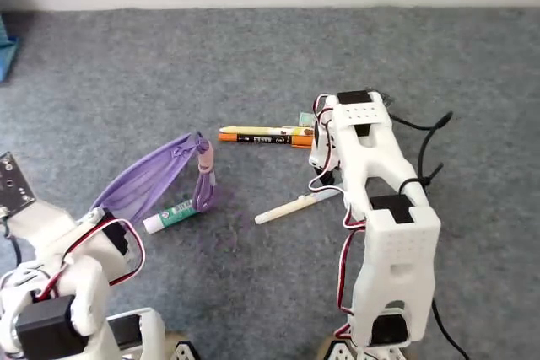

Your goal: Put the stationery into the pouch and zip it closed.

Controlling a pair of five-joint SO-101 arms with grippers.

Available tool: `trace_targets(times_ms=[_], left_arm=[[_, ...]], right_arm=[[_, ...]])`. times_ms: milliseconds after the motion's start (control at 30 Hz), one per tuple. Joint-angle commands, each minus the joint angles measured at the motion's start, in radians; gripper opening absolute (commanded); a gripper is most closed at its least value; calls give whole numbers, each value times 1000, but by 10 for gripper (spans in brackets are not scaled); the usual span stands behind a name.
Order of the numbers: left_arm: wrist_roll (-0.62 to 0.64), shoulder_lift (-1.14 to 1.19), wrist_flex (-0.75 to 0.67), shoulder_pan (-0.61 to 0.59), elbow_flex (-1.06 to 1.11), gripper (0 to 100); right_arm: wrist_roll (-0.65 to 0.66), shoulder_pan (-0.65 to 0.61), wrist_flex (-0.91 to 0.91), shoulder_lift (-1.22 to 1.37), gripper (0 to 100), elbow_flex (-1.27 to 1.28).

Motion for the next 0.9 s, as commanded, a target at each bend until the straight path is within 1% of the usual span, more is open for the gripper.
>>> trace_targets(times_ms=[0,67,167,367,533,633,733,867], left_arm=[[11,12,-26,-5,-1,14],[11,12,-26,-5,4,14],[9,8,-28,-5,38,14],[8,12,-28,-5,45,14],[8,15,-49,-5,48,14],[9,15,-71,-5,54,14],[12,15,-110,-5,82,14],[12,15,-127,-5,77,14]], right_arm=[[-9,2,-1,-30,36,-26],[-9,1,4,-68,7,-26],[0,-7,16,-150,7,-26],[143,-41,110,-418,8,-25],[249,-116,185,-682,8,-25],[321,-174,193,-822,8,-25],[385,-248,177,-955,8,-25],[428,-355,102,-1107,8,-25]])
